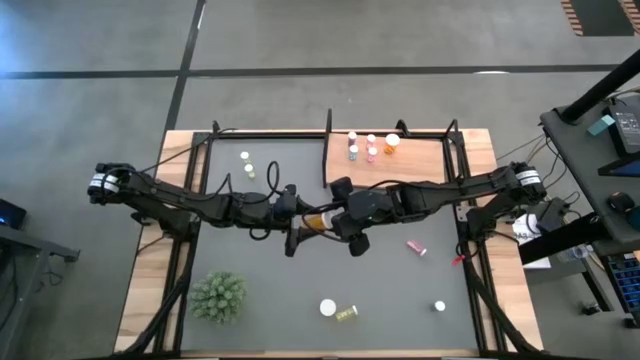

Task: Pick and place medicine bottles onto shelf by color
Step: Put the top orange pill bottle on the shelf aligned with the other orange pill bottle

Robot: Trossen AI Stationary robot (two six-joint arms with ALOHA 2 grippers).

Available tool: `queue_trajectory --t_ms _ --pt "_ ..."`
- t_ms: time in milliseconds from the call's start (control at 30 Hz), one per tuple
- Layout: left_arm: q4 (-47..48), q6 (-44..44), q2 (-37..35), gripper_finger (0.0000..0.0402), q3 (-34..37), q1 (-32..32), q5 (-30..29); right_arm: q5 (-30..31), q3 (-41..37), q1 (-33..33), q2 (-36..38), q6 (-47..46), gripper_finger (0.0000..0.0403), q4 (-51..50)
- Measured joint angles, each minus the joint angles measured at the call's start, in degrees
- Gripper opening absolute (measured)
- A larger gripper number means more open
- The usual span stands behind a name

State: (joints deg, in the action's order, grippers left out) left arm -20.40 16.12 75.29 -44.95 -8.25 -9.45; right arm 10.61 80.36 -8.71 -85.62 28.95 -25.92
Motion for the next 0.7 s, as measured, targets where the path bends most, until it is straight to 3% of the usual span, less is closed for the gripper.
queue_trajectory --t_ms 333,533,700 --pt "-0.02 -2.58 -0.02 0.0320 0.00 0.00 -3.33 0.41 0.00 0.63 0.00 -5.32 0.0198 -6.65" --pt "0.12 -3.41 -0.04 0.0324 0.00 0.02 -6.34 8.47 0.00 1.72 0.05 -8.24 0.0198 -14.03" --pt "1.76 -3.13 -0.09 0.0325 0.04 0.04 -6.97 10.43 0.00 4.85 0.11 -13.10 0.0198 -22.90"
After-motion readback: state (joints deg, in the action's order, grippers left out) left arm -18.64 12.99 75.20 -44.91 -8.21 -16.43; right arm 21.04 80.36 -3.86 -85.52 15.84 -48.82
